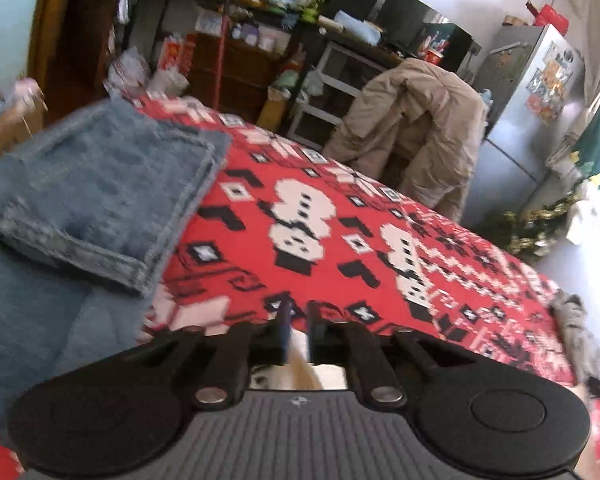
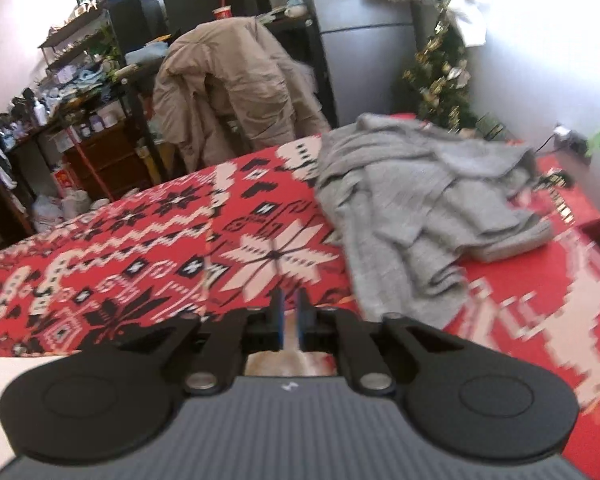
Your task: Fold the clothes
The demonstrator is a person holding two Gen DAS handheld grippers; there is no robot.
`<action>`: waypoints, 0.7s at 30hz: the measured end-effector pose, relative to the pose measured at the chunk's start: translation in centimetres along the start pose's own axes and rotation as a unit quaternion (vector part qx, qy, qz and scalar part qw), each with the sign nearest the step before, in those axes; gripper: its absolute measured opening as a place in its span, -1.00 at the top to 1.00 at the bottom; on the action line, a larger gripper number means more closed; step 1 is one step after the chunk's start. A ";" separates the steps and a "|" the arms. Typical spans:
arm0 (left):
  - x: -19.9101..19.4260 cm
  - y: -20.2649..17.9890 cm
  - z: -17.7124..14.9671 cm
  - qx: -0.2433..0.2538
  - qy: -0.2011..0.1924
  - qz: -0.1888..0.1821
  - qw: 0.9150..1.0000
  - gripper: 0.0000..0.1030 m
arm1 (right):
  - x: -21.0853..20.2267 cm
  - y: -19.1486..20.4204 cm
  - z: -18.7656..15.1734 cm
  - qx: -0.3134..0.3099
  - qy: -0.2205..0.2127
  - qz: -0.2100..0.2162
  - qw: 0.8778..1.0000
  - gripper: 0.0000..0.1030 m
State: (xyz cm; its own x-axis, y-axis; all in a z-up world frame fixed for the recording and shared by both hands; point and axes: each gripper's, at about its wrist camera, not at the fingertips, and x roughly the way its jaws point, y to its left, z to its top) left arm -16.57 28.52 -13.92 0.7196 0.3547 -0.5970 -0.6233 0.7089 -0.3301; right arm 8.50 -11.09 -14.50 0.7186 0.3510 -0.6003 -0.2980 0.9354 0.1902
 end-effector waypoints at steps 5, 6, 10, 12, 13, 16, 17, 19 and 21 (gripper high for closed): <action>-0.2 0.1 0.2 -0.014 0.010 -0.021 1.000 0.16 | -1.2 -2.0 0.2 0.031 0.000 0.022 0.999 0.59; 0.1 0.0 0.1 -0.013 0.017 -0.022 1.000 0.16 | -1.1 -1.9 0.2 0.028 0.006 0.035 0.999 0.49; 1.4 -1.0 -0.5 0.023 0.036 0.009 0.999 0.75 | -0.3 -0.7 -0.2 0.014 0.028 0.050 0.998 0.46; 1.4 -1.5 -0.7 0.046 0.031 0.017 0.998 0.75 | 0.4 -0.3 -0.4 -0.005 0.034 0.039 0.999 0.77; 1.4 -1.5 -0.7 0.052 0.032 0.020 0.998 0.74 | 0.6 -0.1 -0.5 -0.016 0.030 0.036 0.999 0.79; 1.2 -1.6 -0.6 0.059 0.035 0.026 0.997 0.67 | 0.6 0.0 -0.5 -0.043 0.022 0.024 0.999 0.77; 0.8 -1.3 -0.4 0.051 0.033 0.026 0.998 0.62 | 0.4 -0.2 -0.3 -0.040 0.024 0.022 0.999 0.68; -0.4 -0.9 -0.1 0.036 0.026 0.015 0.999 0.61 | -0.3 -0.8 0.2 -0.031 0.027 0.019 0.999 0.56; -1.6 -0.8 0.0 0.033 0.028 0.000 0.999 0.58 | -1.8 -1.3 0.6 -0.036 0.028 0.031 0.998 0.54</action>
State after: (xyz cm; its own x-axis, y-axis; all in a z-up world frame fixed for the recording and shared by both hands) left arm -17.21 27.37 -12.65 0.7005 0.3211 -0.6374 -0.5999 0.7486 -0.2822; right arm 7.92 -12.89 -13.19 0.6619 0.4028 -0.6322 -0.3863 0.9060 0.1729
